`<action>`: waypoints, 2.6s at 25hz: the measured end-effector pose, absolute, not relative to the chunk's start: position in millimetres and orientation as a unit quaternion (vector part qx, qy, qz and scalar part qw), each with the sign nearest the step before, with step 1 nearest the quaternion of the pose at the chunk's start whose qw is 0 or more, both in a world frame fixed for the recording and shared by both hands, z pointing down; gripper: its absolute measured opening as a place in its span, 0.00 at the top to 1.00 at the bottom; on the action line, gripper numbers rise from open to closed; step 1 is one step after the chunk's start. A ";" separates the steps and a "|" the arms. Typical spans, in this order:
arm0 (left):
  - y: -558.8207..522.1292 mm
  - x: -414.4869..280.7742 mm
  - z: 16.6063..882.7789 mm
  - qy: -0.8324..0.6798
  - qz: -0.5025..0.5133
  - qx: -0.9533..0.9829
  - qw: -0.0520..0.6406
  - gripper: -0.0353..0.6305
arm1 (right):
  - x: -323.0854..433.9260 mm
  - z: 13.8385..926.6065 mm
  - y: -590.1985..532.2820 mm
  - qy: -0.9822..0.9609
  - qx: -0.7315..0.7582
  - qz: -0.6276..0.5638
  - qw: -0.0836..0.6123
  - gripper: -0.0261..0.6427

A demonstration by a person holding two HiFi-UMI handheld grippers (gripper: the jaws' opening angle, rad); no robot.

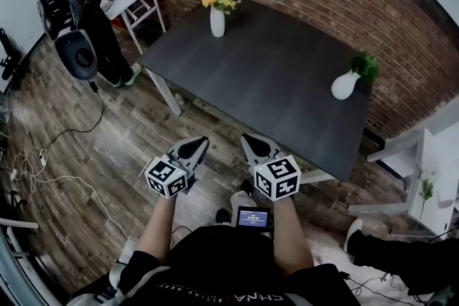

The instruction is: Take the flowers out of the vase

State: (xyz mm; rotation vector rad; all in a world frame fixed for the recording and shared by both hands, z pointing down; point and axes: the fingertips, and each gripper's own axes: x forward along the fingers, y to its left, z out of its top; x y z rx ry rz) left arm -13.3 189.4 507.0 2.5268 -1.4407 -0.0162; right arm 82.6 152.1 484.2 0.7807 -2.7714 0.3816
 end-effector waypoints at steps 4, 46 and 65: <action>165.8 -24.0 512.9 -0.494 -0.002 0.861 0.119 0.94 | 64.3 485.6 128.6 -0.952 0.254 0.128 0.114 0.95; -216.0 -168.9 510.9 -0.466 0.061 0.877 0.101 0.94 | -84.8 487.3 -257.3 -0.936 0.294 0.163 0.103 0.95; -293.3 -199.1 523.8 -0.439 0.054 0.888 0.124 0.94 | -119.7 485.7 -330.0 -0.922 0.335 0.154 0.119 0.95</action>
